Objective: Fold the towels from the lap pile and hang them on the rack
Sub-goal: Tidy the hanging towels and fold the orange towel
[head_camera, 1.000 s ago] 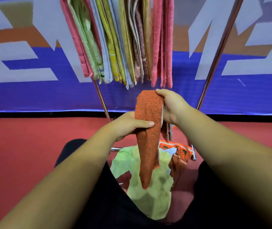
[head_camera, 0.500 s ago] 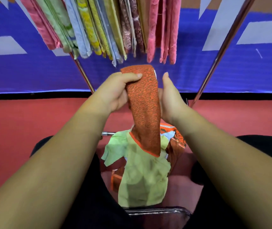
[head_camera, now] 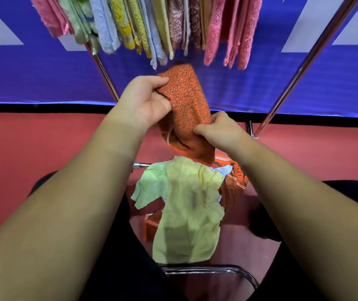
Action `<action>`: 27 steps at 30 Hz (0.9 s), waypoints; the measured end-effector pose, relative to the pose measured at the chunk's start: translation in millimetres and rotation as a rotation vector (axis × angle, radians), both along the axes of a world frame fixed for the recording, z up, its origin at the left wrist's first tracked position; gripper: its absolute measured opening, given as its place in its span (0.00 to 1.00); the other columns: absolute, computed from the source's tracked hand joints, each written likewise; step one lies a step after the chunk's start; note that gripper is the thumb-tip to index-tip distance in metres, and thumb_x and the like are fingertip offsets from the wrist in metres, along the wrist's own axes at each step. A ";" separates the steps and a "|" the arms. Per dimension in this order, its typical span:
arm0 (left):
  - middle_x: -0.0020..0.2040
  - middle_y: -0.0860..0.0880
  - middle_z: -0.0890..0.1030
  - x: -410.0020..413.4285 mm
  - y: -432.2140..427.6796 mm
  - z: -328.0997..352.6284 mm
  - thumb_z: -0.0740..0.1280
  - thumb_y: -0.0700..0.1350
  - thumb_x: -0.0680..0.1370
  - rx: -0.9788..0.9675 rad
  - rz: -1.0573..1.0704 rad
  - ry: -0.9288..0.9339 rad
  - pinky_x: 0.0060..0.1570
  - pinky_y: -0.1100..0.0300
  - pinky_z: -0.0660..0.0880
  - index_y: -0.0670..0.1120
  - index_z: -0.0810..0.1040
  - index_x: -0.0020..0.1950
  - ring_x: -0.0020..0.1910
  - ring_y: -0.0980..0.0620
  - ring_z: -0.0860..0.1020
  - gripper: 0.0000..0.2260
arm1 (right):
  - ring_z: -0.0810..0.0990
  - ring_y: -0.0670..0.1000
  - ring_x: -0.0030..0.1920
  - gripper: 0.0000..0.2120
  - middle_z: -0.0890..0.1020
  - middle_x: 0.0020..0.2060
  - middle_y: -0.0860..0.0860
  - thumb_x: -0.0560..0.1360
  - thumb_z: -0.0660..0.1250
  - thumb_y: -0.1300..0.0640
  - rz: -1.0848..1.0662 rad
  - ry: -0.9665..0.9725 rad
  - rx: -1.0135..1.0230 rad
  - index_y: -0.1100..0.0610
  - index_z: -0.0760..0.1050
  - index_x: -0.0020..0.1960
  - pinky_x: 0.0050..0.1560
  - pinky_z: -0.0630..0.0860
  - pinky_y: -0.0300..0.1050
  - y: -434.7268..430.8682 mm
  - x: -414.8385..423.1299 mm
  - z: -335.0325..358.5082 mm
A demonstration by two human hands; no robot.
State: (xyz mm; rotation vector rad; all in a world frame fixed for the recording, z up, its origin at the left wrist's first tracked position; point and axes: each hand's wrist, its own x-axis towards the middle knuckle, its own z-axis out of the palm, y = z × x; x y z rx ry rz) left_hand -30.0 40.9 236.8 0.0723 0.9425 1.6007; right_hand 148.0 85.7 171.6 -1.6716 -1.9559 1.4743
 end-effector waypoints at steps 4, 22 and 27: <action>0.59 0.28 0.82 4.2 0.5 -0.2 0.54 0.29 0.84 0.037 0.078 -0.096 0.61 0.34 0.74 0.27 0.74 0.65 0.67 0.31 0.78 0.14 | 0.77 0.53 0.43 0.16 0.81 0.43 0.53 0.70 0.79 0.51 -0.010 -0.068 -0.052 0.57 0.75 0.49 0.39 0.70 0.45 -3.1 7.3 -16.3; 0.67 0.29 0.78 6.0 10.8 -6.8 0.55 0.30 0.85 -0.005 0.214 -0.226 0.70 0.36 0.73 0.27 0.75 0.63 0.70 0.31 0.76 0.12 | 0.74 0.44 0.31 0.04 0.78 0.34 0.47 0.77 0.71 0.60 -0.048 0.165 -0.300 0.53 0.78 0.47 0.30 0.69 0.34 -16.3 13.9 -53.5; 0.70 0.32 0.78 -15.2 11.7 -18.9 0.53 0.31 0.86 -0.034 0.345 -0.224 0.72 0.36 0.71 0.32 0.75 0.69 0.70 0.33 0.77 0.17 | 0.84 0.51 0.50 0.10 0.83 0.49 0.47 0.77 0.70 0.49 -0.283 0.308 -0.451 0.47 0.77 0.57 0.55 0.76 0.56 -7.4 14.5 -52.8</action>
